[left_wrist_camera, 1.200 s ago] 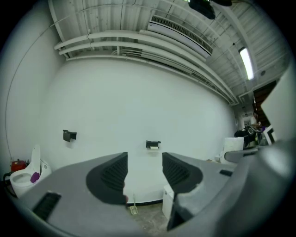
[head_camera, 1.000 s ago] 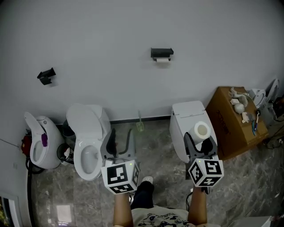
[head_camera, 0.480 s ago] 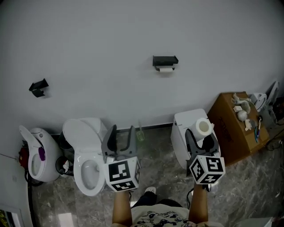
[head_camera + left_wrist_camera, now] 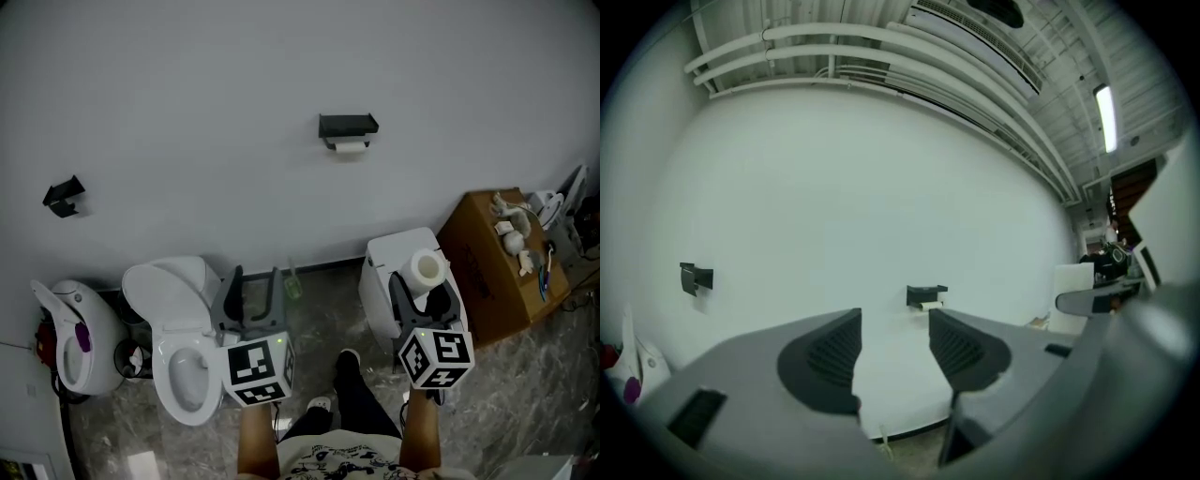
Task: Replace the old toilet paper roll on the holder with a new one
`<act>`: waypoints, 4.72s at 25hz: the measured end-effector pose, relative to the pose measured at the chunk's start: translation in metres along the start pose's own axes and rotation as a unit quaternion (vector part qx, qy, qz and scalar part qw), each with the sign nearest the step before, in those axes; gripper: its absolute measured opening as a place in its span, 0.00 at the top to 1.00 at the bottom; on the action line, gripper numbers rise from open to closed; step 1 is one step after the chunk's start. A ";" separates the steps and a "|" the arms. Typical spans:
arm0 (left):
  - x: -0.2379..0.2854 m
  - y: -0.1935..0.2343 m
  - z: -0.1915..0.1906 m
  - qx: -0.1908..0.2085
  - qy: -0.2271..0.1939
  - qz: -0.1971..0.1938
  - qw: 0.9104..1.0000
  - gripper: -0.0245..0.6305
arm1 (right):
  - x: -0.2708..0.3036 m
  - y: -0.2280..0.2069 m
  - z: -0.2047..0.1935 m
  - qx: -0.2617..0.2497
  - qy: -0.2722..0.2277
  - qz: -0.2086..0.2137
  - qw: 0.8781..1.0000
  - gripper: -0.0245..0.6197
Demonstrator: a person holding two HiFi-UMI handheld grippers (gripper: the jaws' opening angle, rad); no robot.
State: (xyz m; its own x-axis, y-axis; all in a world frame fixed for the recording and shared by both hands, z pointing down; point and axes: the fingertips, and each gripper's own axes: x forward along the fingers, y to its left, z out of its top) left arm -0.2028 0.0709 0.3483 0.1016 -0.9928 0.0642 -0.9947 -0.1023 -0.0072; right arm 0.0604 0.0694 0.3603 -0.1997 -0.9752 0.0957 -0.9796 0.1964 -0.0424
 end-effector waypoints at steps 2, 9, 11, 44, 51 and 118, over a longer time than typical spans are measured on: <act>0.011 0.001 -0.003 0.001 0.005 0.003 1.000 0.63 | 0.014 -0.003 -0.001 0.002 0.002 0.001 1.000 0.49; 0.056 0.010 -0.003 -0.004 0.003 0.024 1.000 0.63 | 0.074 -0.015 0.003 0.001 0.004 0.015 1.000 0.49; 0.075 0.012 -0.003 -0.005 0.003 0.034 0.999 0.63 | 0.095 -0.021 0.005 0.004 0.002 0.021 1.000 0.49; 0.367 -0.032 0.041 0.048 0.000 0.081 0.996 0.63 | 0.384 -0.151 0.055 0.018 -0.012 0.071 0.997 0.49; 0.402 -0.030 0.045 0.042 0.001 0.066 0.997 0.63 | 0.406 -0.158 0.059 0.020 -0.013 0.055 0.998 0.49; 0.530 -0.177 -0.092 0.693 0.116 -0.051 0.709 0.67 | 0.367 -0.273 0.021 0.029 0.034 -0.131 0.990 0.49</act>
State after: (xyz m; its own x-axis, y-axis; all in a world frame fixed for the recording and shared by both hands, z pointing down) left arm 0.0258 -0.4312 0.4751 0.0077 -0.9552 0.2957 0.0040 -0.2957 -0.9553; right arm 0.2549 -0.3445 0.3865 0.0583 -0.9823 0.1781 -0.9955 -0.0706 -0.0637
